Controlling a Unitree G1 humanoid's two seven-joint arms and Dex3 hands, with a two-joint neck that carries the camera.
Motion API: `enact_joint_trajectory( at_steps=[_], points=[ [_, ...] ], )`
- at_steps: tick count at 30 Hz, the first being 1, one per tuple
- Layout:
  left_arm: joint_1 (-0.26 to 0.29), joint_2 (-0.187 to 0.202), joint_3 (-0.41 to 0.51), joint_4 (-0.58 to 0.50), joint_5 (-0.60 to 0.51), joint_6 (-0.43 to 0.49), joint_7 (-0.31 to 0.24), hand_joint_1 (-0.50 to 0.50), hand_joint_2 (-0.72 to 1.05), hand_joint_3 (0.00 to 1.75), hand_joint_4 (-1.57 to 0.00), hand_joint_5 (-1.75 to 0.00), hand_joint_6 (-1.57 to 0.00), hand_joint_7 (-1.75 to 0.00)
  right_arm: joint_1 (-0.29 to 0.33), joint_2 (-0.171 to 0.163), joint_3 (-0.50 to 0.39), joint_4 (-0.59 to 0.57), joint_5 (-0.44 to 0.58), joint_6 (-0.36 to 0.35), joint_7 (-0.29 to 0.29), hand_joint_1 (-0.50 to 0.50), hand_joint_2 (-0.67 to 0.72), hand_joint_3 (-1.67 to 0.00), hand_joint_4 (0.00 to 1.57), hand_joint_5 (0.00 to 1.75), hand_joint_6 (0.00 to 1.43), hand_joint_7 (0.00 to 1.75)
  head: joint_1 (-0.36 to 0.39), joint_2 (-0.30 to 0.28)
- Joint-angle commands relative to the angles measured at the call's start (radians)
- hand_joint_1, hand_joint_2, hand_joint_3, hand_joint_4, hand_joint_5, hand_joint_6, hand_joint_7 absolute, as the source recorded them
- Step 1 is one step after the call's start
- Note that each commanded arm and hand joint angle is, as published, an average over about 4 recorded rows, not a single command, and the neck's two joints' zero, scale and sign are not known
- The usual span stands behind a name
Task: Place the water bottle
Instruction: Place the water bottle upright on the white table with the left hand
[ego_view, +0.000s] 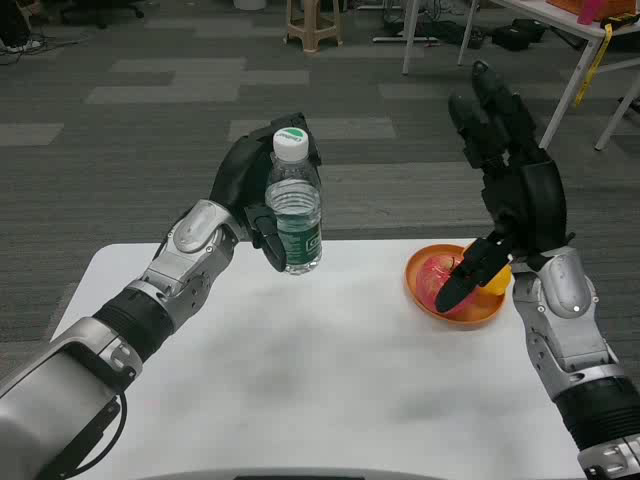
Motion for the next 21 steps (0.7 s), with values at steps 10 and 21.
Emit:
enact_joint_trajectory(
  at_steps=[10, 21],
  points=[
    [0.028, 0.005, 0.006, -0.065, -0.004, -0.013, 0.003, 0.50, -0.72, 0.15, -1.35, -1.75, -0.73, -1.61, -0.006, 0.001, -0.005, -0.011, 0.006, -0.007, -0.008, -0.42, 0.53, 0.00, 0.00, 0.00, 0.00, 0.00, -0.004, 0.029],
    [0.033, 0.005, 0.006, -0.071, -0.003, -0.013, 0.003, 0.50, -0.72, 0.11, -1.35, -1.75, -0.73, -1.59, -0.002, 0.001, -0.005, -0.016, 0.006, -0.007, -0.008, -0.42, 0.53, 0.00, 0.00, 0.00, 0.00, 0.00, -0.003, 0.017]
  ],
)
